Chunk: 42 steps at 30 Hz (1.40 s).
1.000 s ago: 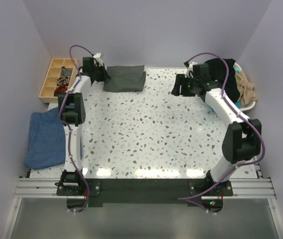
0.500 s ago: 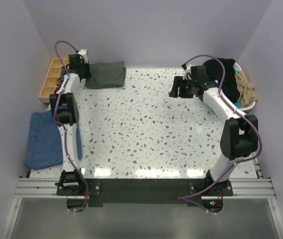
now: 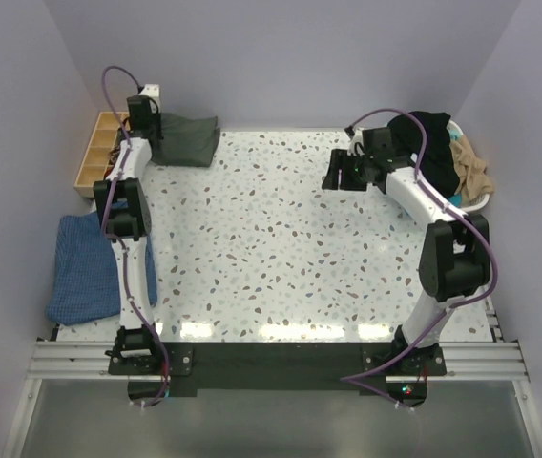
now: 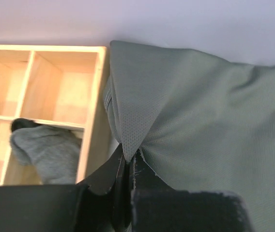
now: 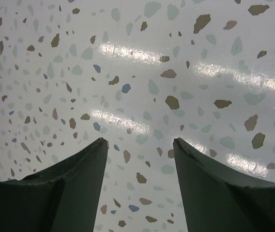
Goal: Fold and stack the t-shirts
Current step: Neatly place the folded tshirt to the corner
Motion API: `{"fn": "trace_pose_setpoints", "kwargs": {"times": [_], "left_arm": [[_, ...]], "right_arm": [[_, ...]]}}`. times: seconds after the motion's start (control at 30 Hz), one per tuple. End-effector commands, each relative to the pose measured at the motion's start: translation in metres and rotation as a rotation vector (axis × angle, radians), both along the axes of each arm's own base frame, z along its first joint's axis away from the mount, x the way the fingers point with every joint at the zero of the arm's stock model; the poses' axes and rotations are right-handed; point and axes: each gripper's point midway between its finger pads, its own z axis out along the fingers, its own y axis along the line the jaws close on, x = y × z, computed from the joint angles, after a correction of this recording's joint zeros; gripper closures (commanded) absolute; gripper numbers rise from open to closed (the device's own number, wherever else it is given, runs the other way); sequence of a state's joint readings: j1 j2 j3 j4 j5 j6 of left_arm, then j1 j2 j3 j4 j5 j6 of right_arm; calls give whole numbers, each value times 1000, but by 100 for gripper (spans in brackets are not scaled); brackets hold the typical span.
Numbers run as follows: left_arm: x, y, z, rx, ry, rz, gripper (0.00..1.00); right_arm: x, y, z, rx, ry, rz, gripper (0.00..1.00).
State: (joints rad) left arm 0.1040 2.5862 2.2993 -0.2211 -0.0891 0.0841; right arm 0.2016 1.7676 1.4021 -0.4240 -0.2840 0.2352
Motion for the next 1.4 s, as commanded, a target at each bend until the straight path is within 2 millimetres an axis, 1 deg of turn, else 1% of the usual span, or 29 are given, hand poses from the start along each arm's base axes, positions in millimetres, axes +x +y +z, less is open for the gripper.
{"fn": "trace_pose_setpoints", "kwargs": {"times": [0.0, 0.07, 0.17, 0.23, 0.27, 0.3, 0.43, 0.53, 0.57, 0.6, 0.63, 0.67, 0.73, 0.77, 0.83, 0.87, 0.9, 0.93, 1.03, 1.07, 1.1, 1.13, 1.17, 1.2, 1.23, 1.27, 1.3, 1.33, 1.37], "left_arm": [[8, 28, 42, 93, -118, 70, 100], [9, 28, 42, 96, -118, 64, 100], [7, 29, 35, 93, -107, 71, 87], [7, 29, 32, 85, -111, 81, 29], [4, 30, 32, 83, -110, 92, 10], [3, 33, 34, 90, -113, 106, 2], [-1, 32, 50, 81, -148, 123, 0], [-7, 33, 73, 80, -180, 141, 0], [-11, 32, 89, 79, -202, 144, 0], [-13, 31, 97, 77, -214, 142, 0], [-12, 30, 113, 73, -261, 146, 0], [-18, 26, 133, 71, -290, 143, 0], [-21, 15, 154, 32, -330, 109, 0], [-27, 6, 171, 16, -356, 94, 0], [-31, -6, 187, -17, -391, 63, 0], [-36, -15, 194, -22, -397, 44, 0], [-36, -25, 194, -62, -403, 22, 0], [-36, -33, 192, -90, -401, 8, 0], [-35, -61, 167, -145, -347, -46, 0], [-34, -73, 150, -153, -316, -62, 0], [-33, -78, 141, -157, -300, -65, 0], [-33, -78, 131, -159, -283, -53, 0], [-32, -96, 113, -161, -252, -67, 0], [-32, -98, 105, -153, -239, -49, 0], [-31, -100, 87, -154, -211, -35, 0], [-31, -106, 78, -153, -196, -32, 0], [-30, -105, 72, -149, -187, -15, 0], [-30, -107, 59, -156, -168, -9, 0], [-30, -105, 53, -153, -160, 4, 0]], "right_arm": [[10, 8, 11, 43, -31, 18, 39], [10, 9, 11, 45, -31, 22, 39], [10, 8, 11, 45, -29, 21, 39], [9, 8, 9, 45, -25, 22, 39], [10, 8, 9, 46, -26, 22, 39], [9, 9, 7, 47, -21, 25, 39], [8, 10, 5, 52, -16, 28, 39], [8, 13, 6, 64, -19, 36, 39], [7, 13, 4, 66, -15, 35, 39], [6, 13, 4, 70, -13, 34, 39], [6, 13, 6, 73, -19, 37, 39], [6, 13, 5, 73, -17, 36, 39], [4, 13, 4, 76, -15, 35, 39], [4, 14, 5, 76, -20, 38, 39], [2, 14, 4, 78, -17, 40, 39], [1, 13, 7, 81, -23, 41, 39], [-2, 13, 4, 79, -17, 41, 39], [-3, 13, 5, 80, -21, 42, 39], [-6, 12, 7, 80, -28, 42, 39], [-6, 11, 7, 78, -29, 41, 39], [-7, 11, 8, 79, -30, 40, 39], [-8, 12, 8, 79, -30, 43, 39], [-8, 11, 9, 79, -31, 44, 39], [-9, 12, 9, 79, -31, 45, 39], [-9, 12, 8, 79, -31, 45, 39], [-10, 12, 8, 79, -31, 48, 39], [-10, 11, 8, 79, -30, 46, 39], [-10, 12, 8, 80, -30, 49, 39], [-10, 13, 9, 82, -33, 52, 39]]}}
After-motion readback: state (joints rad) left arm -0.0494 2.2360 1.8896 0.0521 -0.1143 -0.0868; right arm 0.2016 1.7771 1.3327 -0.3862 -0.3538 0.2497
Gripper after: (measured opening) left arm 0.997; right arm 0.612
